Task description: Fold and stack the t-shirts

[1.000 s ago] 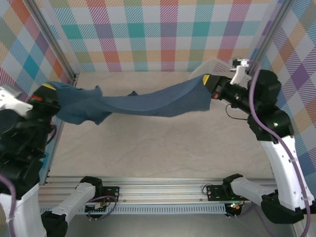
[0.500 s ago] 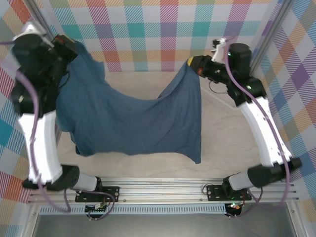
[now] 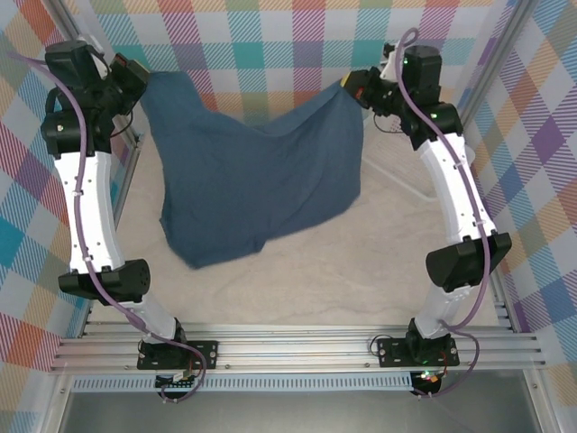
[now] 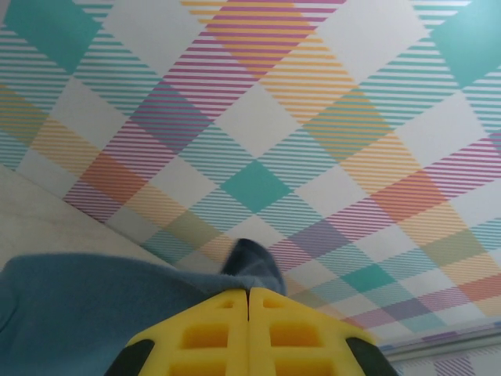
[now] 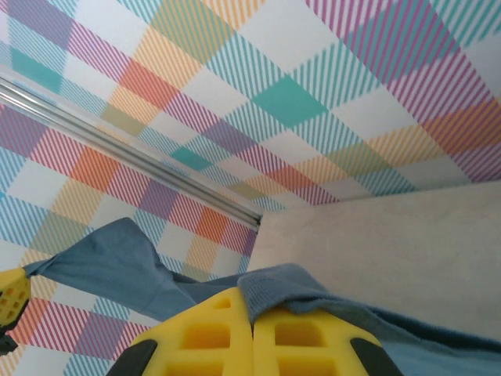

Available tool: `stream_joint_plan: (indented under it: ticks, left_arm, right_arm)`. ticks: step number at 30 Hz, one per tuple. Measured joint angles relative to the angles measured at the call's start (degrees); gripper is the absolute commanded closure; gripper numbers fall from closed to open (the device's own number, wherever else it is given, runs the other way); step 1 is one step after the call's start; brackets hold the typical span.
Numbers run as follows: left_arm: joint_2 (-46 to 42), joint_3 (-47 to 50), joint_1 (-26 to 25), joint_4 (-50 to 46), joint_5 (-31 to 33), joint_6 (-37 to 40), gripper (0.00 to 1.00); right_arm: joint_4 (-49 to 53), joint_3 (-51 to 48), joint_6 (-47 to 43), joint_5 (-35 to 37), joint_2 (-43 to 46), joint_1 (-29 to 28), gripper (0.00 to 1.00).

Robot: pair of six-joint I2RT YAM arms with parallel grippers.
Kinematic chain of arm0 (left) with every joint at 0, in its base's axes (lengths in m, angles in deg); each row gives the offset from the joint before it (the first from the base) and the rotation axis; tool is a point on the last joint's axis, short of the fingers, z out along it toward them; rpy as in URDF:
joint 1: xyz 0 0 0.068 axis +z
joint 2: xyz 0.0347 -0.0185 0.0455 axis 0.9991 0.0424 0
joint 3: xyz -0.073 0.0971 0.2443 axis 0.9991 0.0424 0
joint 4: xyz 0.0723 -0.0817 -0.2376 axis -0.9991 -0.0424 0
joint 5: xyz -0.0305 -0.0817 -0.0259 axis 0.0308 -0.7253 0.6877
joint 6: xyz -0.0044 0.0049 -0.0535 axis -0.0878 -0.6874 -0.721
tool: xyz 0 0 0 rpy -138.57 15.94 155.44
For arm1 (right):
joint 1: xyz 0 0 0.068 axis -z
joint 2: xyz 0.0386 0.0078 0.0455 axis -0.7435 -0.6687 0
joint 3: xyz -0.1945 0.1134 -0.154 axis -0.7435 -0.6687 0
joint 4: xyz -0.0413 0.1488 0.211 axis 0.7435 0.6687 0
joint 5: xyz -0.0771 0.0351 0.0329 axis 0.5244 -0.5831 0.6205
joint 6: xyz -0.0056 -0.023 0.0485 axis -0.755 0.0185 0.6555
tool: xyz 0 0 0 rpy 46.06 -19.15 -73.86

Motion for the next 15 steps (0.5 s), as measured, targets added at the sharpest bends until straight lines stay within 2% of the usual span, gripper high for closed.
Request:
stream_joint_plan:
  ticks: [4, 7, 15]
  left_arm:
    - [-4.5, 2.6, 0.0, 0.2, 0.5, 0.3, 1.0]
    - [-10.8, 7.3, 0.0, 1.3, 2.7, 0.4, 1.0]
    - [-30.4, 16.5, 0.0, 8.1, 10.7, 0.4, 1.0]
  right_arm:
    - [0.0, -0.5, -0.2, 0.0, 1.6, 0.3, 1.0]
    - [-0.6, -5.2, -0.9, 0.3, 5.9, 0.3, 1.0]
    - [-6.7, -20.6, -2.7, 1.8, 27.0, 0.3, 1.0]
